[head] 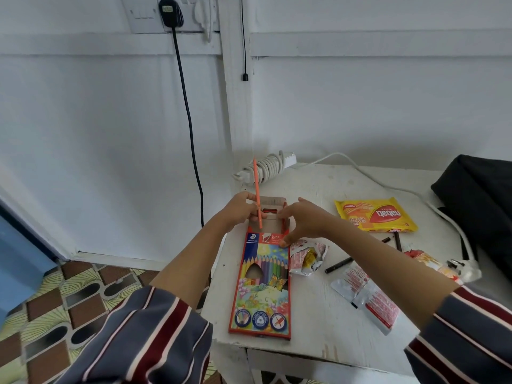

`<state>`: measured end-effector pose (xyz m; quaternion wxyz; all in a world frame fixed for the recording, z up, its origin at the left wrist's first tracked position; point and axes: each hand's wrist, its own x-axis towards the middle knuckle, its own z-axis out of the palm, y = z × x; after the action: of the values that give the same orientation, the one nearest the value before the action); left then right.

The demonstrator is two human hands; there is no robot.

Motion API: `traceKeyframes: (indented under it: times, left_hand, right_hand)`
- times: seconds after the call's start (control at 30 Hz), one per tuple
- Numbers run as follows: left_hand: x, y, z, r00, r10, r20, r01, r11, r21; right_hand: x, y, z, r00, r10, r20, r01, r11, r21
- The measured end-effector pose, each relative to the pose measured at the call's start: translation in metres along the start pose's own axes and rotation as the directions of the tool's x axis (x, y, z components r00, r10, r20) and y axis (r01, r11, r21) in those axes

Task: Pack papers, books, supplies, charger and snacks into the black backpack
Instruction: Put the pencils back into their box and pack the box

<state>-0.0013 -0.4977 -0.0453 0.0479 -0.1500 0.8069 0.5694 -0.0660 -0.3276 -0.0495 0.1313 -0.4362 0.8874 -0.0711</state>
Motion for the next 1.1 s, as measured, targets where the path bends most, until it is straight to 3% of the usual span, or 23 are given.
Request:
traceKeyframes:
  times: [0.2, 0.4, 0.57, 0.8, 1.1]
  left_hand:
    - [-0.003, -0.001, 0.002, 1.000, -0.013, 0.003, 0.013, 0.999, -0.048]
    - [0.001, -0.004, 0.004, 1.000, -0.021, 0.001, 0.021, 0.999, -0.042]
    - [0.003, -0.005, 0.005, 1.000, -0.024, -0.009, 0.023, 0.998, -0.053]
    - [0.011, -0.001, 0.016, 0.988, 0.037, -0.153, -0.033, 0.999, 0.029]
    - [0.017, 0.003, 0.038, 0.979, 0.084, -0.187, -0.047, 0.980, 0.193]
  right_hand:
    - [0.002, 0.006, 0.003, 0.995, 0.066, 0.074, -0.063, 0.997, -0.041]
    - [0.006, 0.002, 0.002, 0.998, 0.017, -0.060, -0.022, 0.996, -0.084]
    - [0.004, 0.006, 0.004, 0.997, 0.003, 0.074, 0.002, 0.998, -0.071]
    - [0.000, 0.007, 0.010, 0.998, 0.002, -0.062, 0.002, 0.998, 0.064]
    - [-0.004, 0.005, 0.010, 0.989, 0.015, -0.145, -0.009, 0.999, 0.046]
